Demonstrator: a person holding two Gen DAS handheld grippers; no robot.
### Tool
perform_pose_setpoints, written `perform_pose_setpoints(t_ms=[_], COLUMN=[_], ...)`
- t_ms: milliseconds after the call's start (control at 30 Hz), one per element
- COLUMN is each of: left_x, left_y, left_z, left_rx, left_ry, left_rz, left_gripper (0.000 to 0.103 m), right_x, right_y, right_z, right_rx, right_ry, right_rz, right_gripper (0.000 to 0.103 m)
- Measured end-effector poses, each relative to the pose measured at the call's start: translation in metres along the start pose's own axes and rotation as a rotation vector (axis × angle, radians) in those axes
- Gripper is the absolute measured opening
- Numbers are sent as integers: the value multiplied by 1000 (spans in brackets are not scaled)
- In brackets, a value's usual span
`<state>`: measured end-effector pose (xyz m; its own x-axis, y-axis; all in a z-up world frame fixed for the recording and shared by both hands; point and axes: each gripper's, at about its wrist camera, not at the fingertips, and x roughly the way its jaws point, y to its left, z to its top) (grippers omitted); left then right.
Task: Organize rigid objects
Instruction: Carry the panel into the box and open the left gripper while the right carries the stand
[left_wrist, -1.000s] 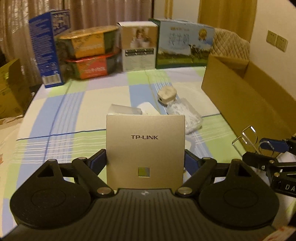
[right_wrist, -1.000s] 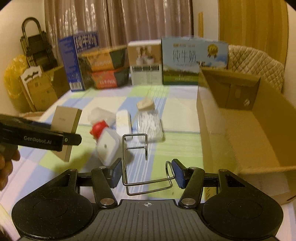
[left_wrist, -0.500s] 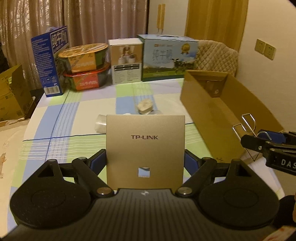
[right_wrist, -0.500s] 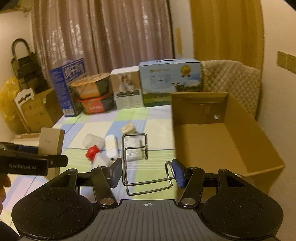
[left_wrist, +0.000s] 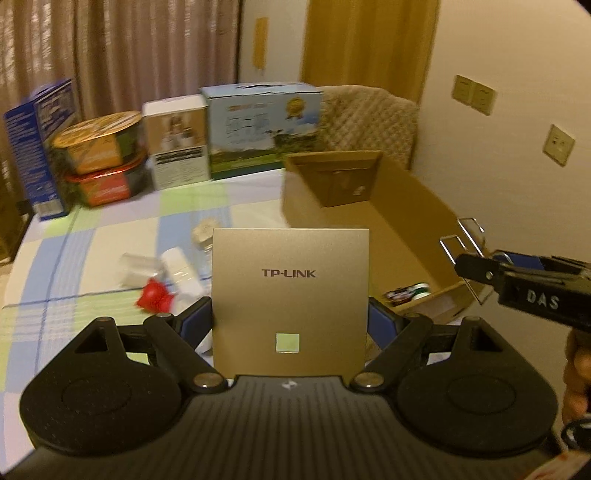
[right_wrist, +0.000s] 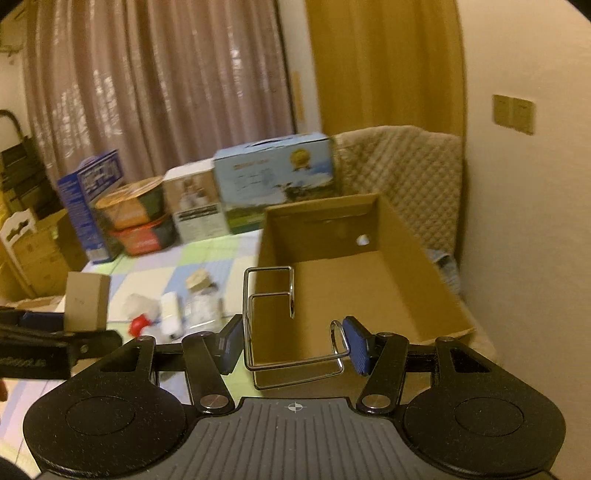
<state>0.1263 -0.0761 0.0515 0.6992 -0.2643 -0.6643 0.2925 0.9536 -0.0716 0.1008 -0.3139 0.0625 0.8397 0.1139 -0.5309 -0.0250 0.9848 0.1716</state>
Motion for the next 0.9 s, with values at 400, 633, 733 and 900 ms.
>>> perform_pose_setpoints(t_ms=[400,633,733,900], left_x=[63,115,132,158], left_y=[-63,-80,-83,-83], left_z=[57,83,88,91], left_rx=[90,150,177,201], left_ry=[4,40,55,81], left_rz=[-131,-142,-138,-124], left_gripper=[83,83,83,83], right_x=[49,92,105,118], right_y=[-68,-86,-91,-93], right_z=[29,21,18,13], right_rx=[-17,-38,-38,-56], right_ry=[33,105,130,153], right_rz=[-36,-21,-29,-32], right_gripper=[54,54,54,54])
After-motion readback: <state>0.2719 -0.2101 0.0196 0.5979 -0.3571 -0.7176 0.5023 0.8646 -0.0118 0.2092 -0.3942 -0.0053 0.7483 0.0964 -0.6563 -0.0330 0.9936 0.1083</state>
